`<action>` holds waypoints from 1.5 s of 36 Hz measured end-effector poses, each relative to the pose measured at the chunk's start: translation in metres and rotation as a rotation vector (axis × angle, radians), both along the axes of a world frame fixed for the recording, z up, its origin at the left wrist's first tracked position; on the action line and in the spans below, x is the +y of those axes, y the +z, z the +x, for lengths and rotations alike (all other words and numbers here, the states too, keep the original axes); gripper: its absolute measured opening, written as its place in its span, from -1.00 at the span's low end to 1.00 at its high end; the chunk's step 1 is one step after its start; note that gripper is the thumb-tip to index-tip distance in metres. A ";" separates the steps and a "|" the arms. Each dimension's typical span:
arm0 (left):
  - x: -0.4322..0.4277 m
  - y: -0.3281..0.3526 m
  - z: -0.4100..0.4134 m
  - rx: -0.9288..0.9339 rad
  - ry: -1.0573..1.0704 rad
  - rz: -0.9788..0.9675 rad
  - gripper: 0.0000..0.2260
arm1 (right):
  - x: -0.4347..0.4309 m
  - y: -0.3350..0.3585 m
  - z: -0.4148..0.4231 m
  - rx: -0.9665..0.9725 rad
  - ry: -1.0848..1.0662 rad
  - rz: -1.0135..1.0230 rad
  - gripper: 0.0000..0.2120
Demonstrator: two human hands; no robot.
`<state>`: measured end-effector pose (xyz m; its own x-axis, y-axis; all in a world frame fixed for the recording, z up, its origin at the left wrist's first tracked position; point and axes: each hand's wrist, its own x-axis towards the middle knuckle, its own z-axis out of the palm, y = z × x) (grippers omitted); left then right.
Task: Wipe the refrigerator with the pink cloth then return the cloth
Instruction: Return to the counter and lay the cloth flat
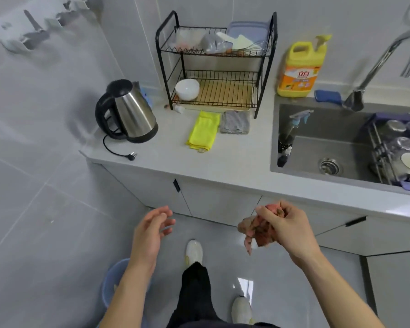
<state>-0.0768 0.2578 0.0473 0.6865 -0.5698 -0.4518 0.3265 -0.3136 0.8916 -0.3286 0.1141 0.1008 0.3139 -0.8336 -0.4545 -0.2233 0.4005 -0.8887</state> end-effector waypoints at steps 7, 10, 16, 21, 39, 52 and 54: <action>-0.083 -0.003 0.056 -0.018 -0.280 0.061 -0.80 | -0.051 0.007 0.064 -0.012 -0.080 0.007 -0.73; -0.119 -0.002 0.071 -0.006 -0.577 0.068 -0.79 | -0.070 0.012 0.088 -0.016 -0.068 0.029 -0.74; -0.187 -0.007 0.073 -0.143 -1.070 0.040 -0.39 | -0.105 0.019 0.120 -0.092 0.067 0.081 -0.72; -0.229 0.001 0.061 -0.254 -1.110 -0.005 -0.66 | -0.136 0.021 0.126 -0.058 0.190 0.030 -0.68; -0.305 0.002 0.101 -0.751 -1.131 0.157 -0.78 | -0.242 0.015 0.095 0.645 0.158 -0.431 -0.83; -0.354 0.037 0.131 -0.944 -0.808 0.067 -0.94 | -0.276 -0.002 0.094 0.675 -0.139 -0.679 -0.82; -0.356 0.041 0.133 -0.937 -0.727 0.020 -0.95 | -0.276 0.000 0.095 0.616 -0.239 -0.740 -0.84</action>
